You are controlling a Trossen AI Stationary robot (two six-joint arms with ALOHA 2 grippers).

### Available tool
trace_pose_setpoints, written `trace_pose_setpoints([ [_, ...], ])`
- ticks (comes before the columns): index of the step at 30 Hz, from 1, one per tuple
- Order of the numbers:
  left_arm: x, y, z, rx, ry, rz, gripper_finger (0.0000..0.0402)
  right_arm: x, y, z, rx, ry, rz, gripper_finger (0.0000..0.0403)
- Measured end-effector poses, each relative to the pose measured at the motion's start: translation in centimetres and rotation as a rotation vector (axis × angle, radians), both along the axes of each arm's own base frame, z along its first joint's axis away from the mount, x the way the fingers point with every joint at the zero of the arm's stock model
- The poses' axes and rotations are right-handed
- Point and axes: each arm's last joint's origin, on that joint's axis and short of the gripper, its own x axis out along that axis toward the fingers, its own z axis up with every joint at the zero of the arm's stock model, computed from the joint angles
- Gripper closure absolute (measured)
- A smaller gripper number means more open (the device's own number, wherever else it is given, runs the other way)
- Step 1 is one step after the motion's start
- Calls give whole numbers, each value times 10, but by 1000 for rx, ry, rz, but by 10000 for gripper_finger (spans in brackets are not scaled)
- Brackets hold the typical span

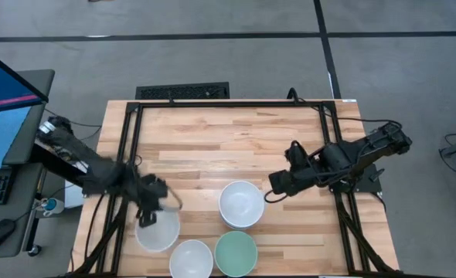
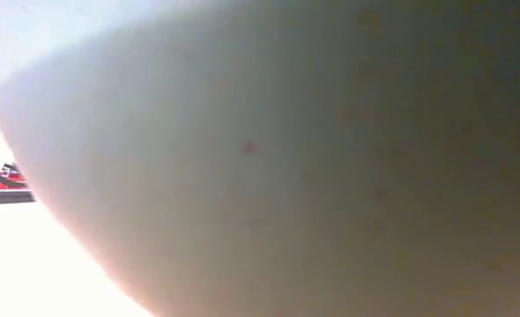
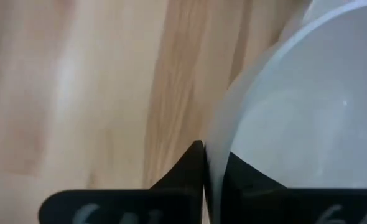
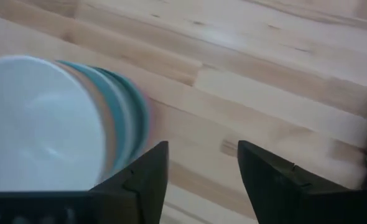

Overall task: Nest bowls inside each other
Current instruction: Stack the white bowl on the white bowl

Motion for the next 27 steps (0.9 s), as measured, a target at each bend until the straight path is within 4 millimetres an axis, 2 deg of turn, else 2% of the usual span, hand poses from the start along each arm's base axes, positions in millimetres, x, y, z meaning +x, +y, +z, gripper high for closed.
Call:
trace_pose_setpoints([
  [6,35,32,108,-69,-310,12,401,-21,20,-7,-39,79,-46,202],
  [8,53,38,136,-38,-391,-29,401,-27,30,-12,-47,71,-73,204],
  [11,84,43,160,72,-391,-101,401,-36,43,-19,-55,52,-119,205],
  [14,122,46,163,183,-315,-181,401,-41,54,-27,-44,13,-169,205],
  [20,196,53,137,205,-241,-367,401,-48,75,-49,-8,-73,-234,203],
  [23,220,60,132,227,-252,-388,401,-53,82,-59,14,-100,-280,204],
  [27,239,71,136,249,-265,-405,401,-53,90,-69,56,-130,-280,212],
])
